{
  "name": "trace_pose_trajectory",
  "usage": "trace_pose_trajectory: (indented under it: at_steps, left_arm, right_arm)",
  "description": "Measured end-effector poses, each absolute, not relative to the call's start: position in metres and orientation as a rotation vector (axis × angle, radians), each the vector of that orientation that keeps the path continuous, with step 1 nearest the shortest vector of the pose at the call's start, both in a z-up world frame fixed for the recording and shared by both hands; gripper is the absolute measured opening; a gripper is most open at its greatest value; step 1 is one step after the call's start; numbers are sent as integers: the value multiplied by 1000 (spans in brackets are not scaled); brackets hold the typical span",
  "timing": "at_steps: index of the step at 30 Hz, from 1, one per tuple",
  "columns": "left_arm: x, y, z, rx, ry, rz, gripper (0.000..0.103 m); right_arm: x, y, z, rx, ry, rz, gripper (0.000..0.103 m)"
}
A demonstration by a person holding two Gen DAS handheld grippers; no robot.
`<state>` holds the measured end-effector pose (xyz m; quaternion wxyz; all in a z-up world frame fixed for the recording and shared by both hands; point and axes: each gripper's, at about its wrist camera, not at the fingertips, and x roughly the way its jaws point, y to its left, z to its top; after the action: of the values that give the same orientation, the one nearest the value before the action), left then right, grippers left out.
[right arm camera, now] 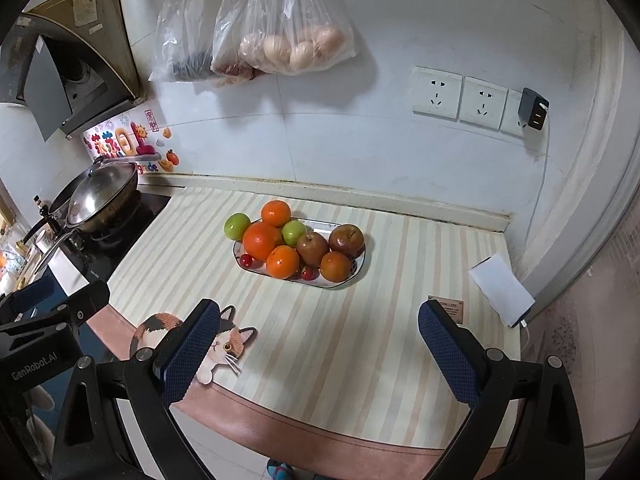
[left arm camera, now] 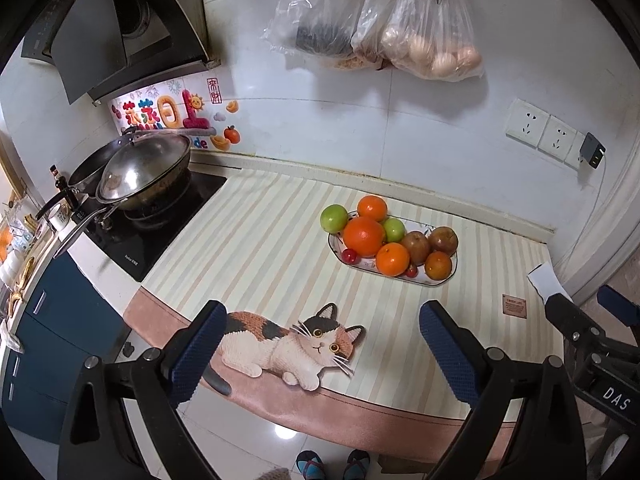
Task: Organize fruits
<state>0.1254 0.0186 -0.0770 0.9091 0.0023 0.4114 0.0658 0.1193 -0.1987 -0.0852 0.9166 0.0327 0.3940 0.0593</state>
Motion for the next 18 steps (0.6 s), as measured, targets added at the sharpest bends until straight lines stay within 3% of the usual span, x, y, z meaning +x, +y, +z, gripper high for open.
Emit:
trace_pose_trajectory:
  at_steps: [18]
  left_arm:
    - [127, 20, -78, -3, 845, 138, 99]
  right_arm:
    - [123, -196, -82, 61, 803, 133, 101]
